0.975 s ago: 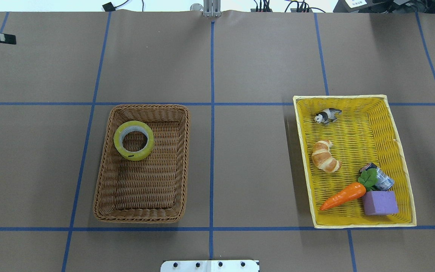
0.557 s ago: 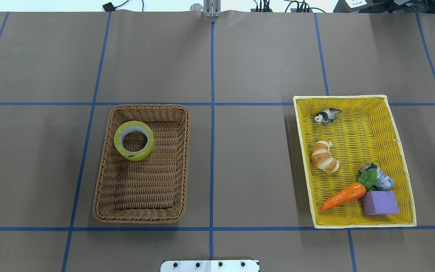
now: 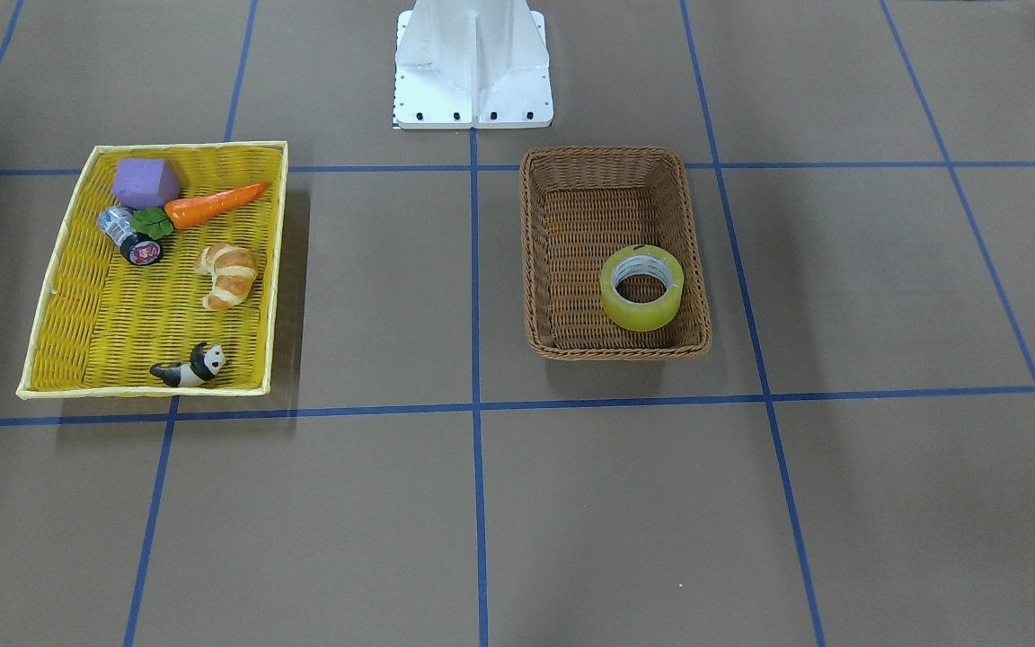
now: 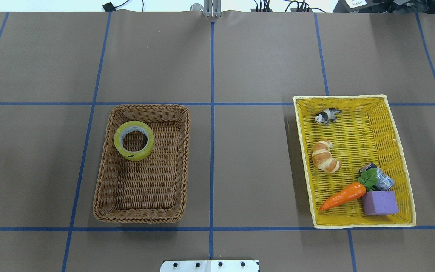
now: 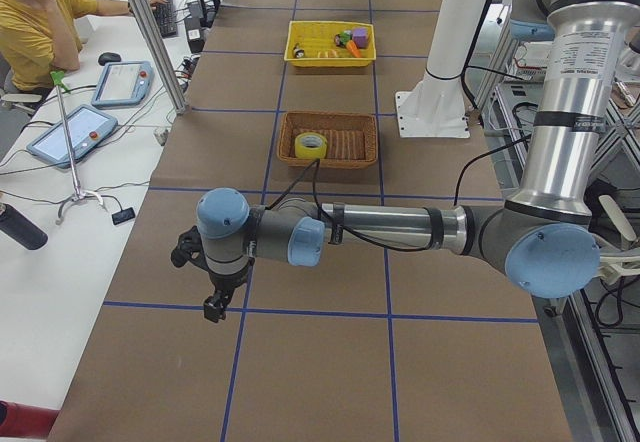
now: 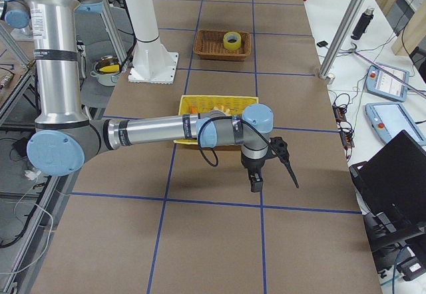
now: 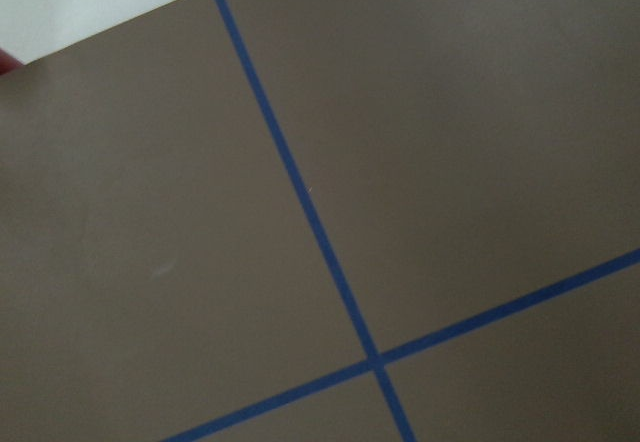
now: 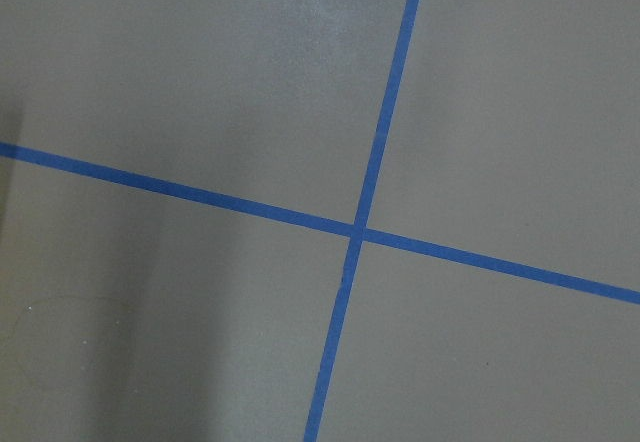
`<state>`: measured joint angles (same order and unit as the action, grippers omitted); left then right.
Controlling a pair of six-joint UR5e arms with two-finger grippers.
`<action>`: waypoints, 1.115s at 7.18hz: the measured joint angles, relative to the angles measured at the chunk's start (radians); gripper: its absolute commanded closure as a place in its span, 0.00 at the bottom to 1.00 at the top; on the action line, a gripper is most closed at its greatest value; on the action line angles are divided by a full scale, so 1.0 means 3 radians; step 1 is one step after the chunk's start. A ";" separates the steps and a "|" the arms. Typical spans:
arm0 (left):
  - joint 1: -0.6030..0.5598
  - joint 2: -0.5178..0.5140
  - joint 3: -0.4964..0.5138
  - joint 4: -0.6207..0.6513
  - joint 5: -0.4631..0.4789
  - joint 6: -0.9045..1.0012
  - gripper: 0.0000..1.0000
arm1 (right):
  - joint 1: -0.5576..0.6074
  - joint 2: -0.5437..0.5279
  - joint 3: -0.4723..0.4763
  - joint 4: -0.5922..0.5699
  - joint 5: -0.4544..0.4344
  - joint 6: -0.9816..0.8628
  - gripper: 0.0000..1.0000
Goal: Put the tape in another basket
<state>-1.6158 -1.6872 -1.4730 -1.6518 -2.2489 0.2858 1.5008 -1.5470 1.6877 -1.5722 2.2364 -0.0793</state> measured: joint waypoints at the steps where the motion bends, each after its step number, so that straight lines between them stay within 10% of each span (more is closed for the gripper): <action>1: -0.0013 0.0046 -0.0013 0.0129 0.0086 0.0034 0.01 | 0.0000 0.0001 -0.0026 0.0001 0.0000 0.0002 0.00; 8: -0.0002 0.0101 0.0012 0.0129 -0.0095 -0.0599 0.01 | -0.0002 -0.0002 -0.0123 0.0003 -0.0004 0.0015 0.00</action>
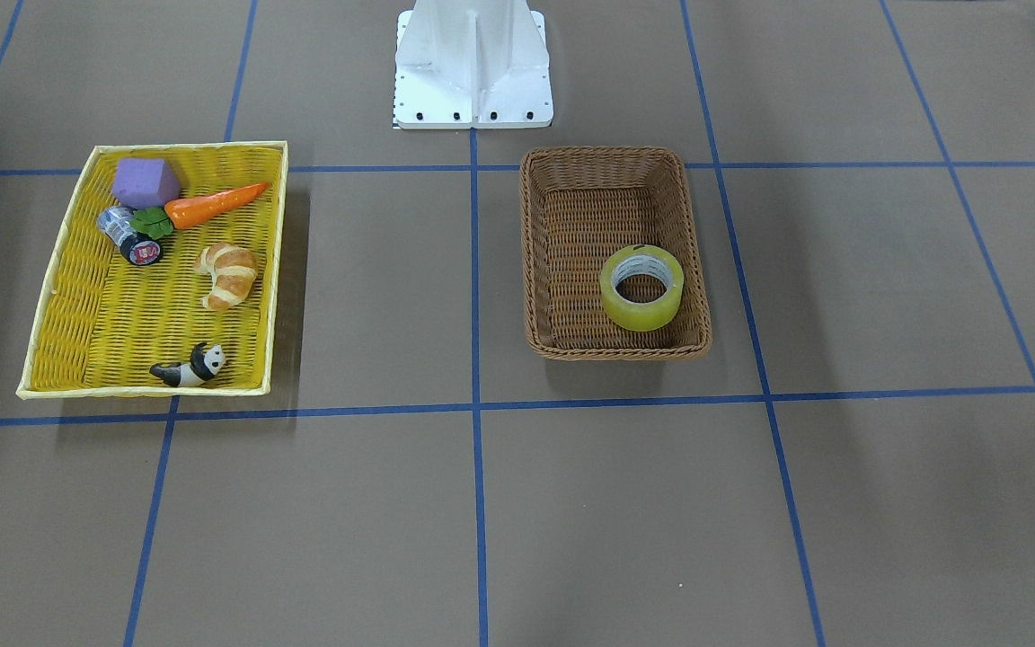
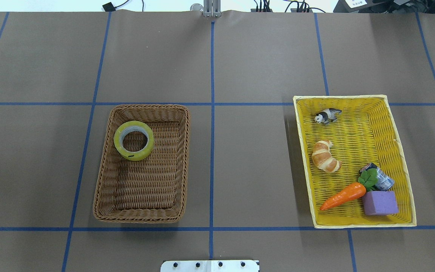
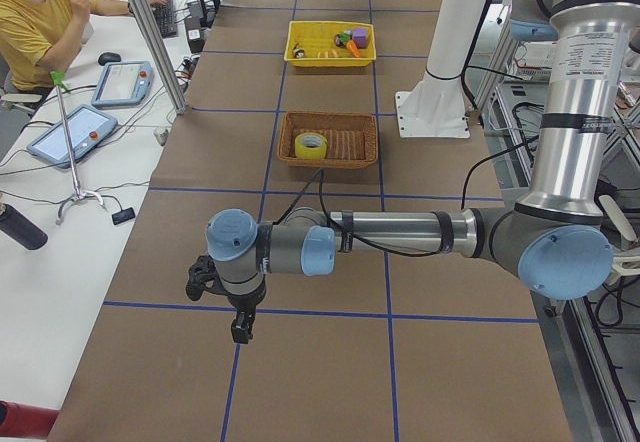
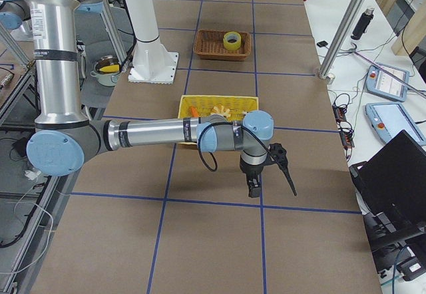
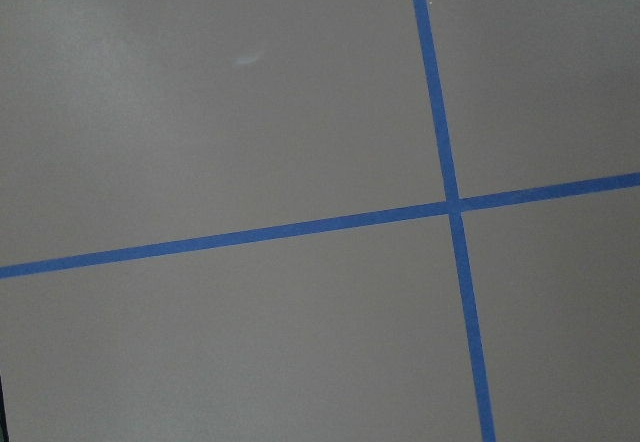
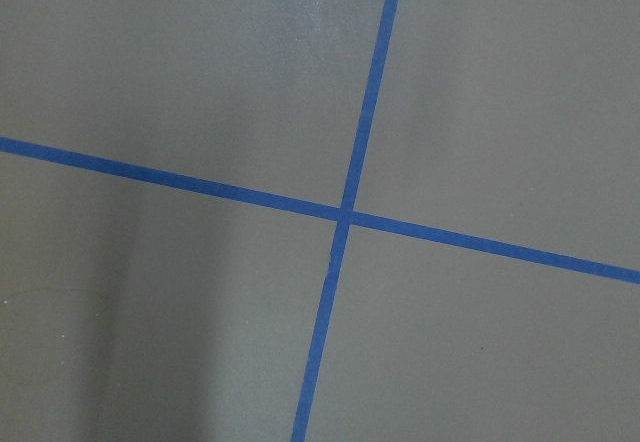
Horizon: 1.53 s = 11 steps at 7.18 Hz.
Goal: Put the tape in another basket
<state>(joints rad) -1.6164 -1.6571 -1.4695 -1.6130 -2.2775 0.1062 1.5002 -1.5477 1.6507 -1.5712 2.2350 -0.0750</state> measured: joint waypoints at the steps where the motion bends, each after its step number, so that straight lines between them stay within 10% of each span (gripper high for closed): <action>1: 0.0000 0.0007 0.0014 -0.0066 -0.0004 -0.0010 0.01 | 0.0000 0.0002 -0.0014 0.0001 -0.0001 0.0000 0.00; 11: 0.0004 0.0376 0.0023 -0.0884 -0.0001 -0.0001 0.01 | -0.0004 0.0042 -0.0103 0.0006 -0.0005 0.0008 0.00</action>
